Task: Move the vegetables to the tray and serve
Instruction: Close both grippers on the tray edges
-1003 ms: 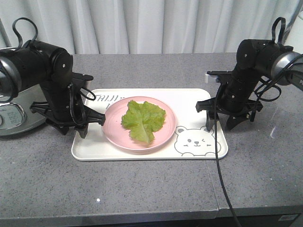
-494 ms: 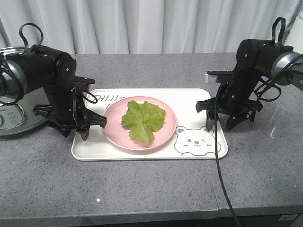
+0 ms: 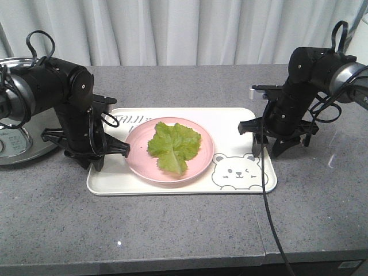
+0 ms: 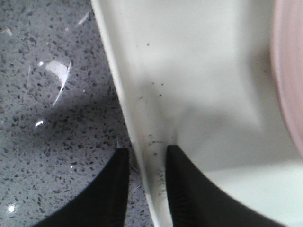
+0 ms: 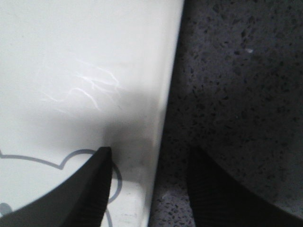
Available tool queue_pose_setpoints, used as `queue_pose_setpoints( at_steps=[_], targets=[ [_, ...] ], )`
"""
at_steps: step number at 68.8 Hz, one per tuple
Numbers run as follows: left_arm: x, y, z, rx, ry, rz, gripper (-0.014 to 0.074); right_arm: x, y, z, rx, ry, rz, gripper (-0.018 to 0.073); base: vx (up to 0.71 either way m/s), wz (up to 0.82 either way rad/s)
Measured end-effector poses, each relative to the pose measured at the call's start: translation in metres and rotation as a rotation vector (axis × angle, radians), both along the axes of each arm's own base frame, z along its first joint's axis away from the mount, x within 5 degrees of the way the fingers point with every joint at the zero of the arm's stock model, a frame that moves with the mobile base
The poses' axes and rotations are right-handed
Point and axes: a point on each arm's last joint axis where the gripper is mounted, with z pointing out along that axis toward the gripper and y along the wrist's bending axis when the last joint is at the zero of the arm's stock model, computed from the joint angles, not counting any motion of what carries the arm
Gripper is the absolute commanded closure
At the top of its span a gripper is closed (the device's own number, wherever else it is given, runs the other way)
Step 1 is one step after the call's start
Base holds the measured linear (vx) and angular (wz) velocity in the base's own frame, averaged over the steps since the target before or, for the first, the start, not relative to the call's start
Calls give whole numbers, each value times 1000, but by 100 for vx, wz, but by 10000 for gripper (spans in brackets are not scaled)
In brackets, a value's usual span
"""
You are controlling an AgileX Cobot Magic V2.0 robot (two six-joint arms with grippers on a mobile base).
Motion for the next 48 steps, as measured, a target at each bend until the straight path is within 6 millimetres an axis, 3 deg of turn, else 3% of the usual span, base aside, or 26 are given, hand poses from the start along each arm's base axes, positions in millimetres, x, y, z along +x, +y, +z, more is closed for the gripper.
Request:
queue_pose_setpoints(
  at_steps=[12, 29, 48],
  targets=[
    [0, 1, 0, 3, -1, 0, 605, 1, 3, 0, 44, -6, 20, 419, 0, 0],
    [1, 4, 0, 2, -2, 17, 604, 2, 0, -2, 47, -5, 33, 571, 0, 0],
    [1, 4, 0, -5, 4, -2, 604, 2, -1, -2, 58, -3, 22, 569, 0, 0]
  ],
)
